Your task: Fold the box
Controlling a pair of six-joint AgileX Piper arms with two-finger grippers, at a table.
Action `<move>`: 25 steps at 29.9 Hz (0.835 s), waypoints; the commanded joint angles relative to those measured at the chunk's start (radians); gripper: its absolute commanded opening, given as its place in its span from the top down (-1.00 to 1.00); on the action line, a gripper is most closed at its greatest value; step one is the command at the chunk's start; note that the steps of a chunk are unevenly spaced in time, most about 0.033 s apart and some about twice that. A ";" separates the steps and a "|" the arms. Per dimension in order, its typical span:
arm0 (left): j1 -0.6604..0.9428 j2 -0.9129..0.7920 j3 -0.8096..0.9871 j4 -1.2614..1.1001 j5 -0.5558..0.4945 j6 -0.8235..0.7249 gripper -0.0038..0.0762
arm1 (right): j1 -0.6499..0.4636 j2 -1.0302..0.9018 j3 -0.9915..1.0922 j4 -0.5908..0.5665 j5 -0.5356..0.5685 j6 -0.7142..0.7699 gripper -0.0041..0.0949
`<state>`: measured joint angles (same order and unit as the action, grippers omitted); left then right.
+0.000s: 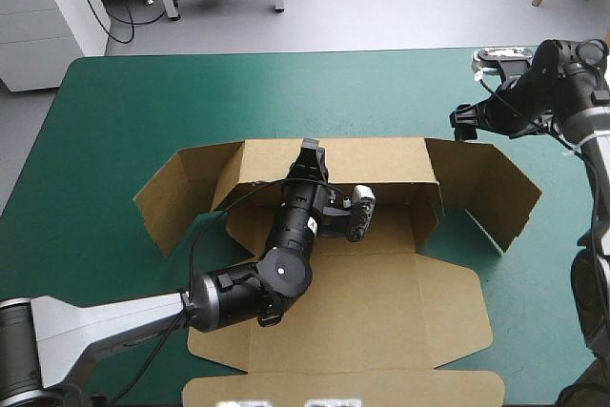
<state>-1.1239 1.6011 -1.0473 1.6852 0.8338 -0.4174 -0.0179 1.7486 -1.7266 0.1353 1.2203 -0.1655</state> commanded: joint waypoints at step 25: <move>-0.006 -0.049 -0.025 0.073 0.046 -0.001 0.93 | -0.009 -0.563 0.671 0.225 -0.273 -0.114 -0.71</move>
<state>-1.1239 1.6011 -1.0443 1.6852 0.8366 -0.4174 -0.0191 1.2399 -1.0733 0.3013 0.9916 -0.2228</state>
